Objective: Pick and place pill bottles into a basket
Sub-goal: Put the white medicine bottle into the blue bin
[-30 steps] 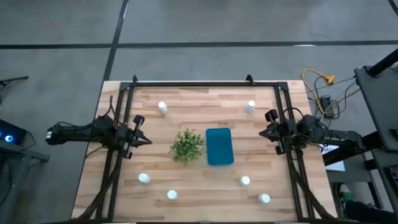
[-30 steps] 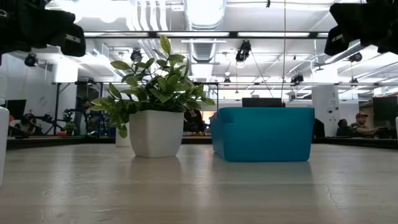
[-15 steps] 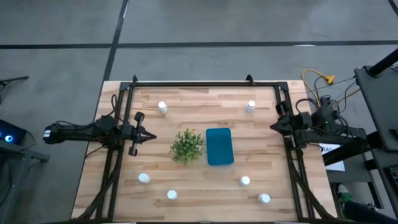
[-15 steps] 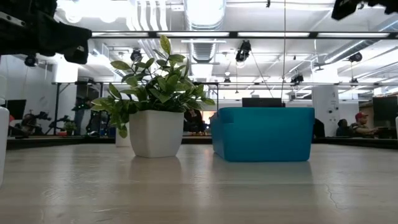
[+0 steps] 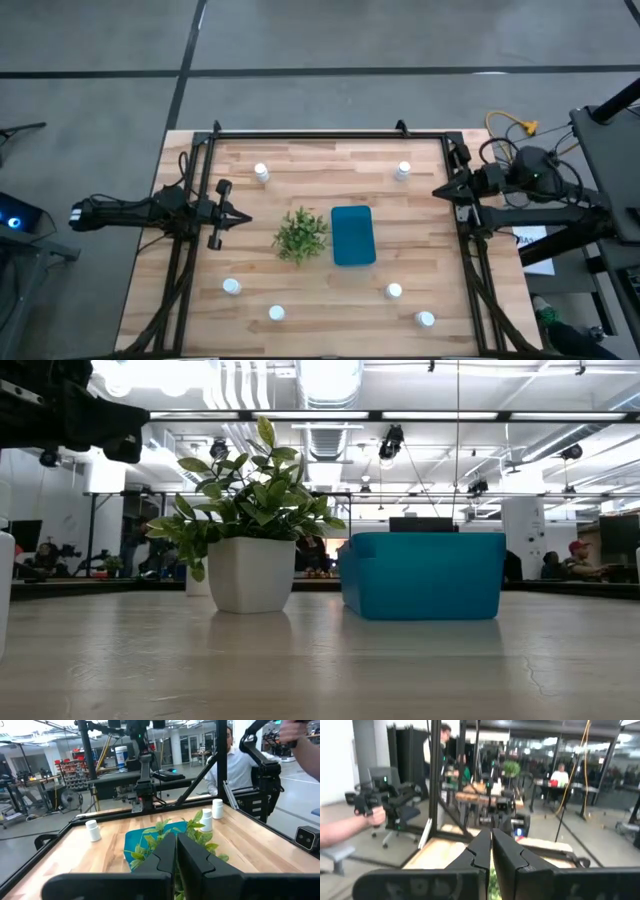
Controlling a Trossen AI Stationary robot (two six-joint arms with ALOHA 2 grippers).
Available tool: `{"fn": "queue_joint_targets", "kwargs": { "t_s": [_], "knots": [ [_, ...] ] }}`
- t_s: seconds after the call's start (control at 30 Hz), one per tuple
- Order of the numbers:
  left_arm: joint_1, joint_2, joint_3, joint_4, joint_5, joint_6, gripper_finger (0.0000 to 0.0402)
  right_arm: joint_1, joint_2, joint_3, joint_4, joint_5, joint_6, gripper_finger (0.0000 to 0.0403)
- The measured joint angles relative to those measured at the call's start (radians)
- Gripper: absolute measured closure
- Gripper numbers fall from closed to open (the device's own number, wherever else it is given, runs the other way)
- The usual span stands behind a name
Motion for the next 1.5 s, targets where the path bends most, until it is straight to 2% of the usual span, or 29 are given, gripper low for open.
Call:
{"fn": "queue_joint_targets", "kwargs": {
  "t_s": [0.4, 0.73, 1.0, 1.5],
  "knots": [
    [0.0, 0.0, 0.0, 0.0, 0.0, 0.0, 0.0402, 0.0, 0.272, 0.434, -0.461, 0.0, -0.031, 0.0394],
    [0.0, 0.0, 0.0, 0.0, -0.024, 0.0, 0.0402, 0.001, 0.445, 0.725, -0.726, -0.001, -0.031, 0.0394],
    [0.0, 0.0, 0.0, 0.0, -0.025, 0.0, 0.0402, 0.052, 0.549, 0.826, -0.855, -0.049, -0.027, 0.0394],
    [0.0, 0.001, 0.0, 0.0, -0.025, -0.005, 0.0402, 0.376, 0.754, 0.918, -0.857, -0.05, -0.028, 0.0394]
  ]
}}
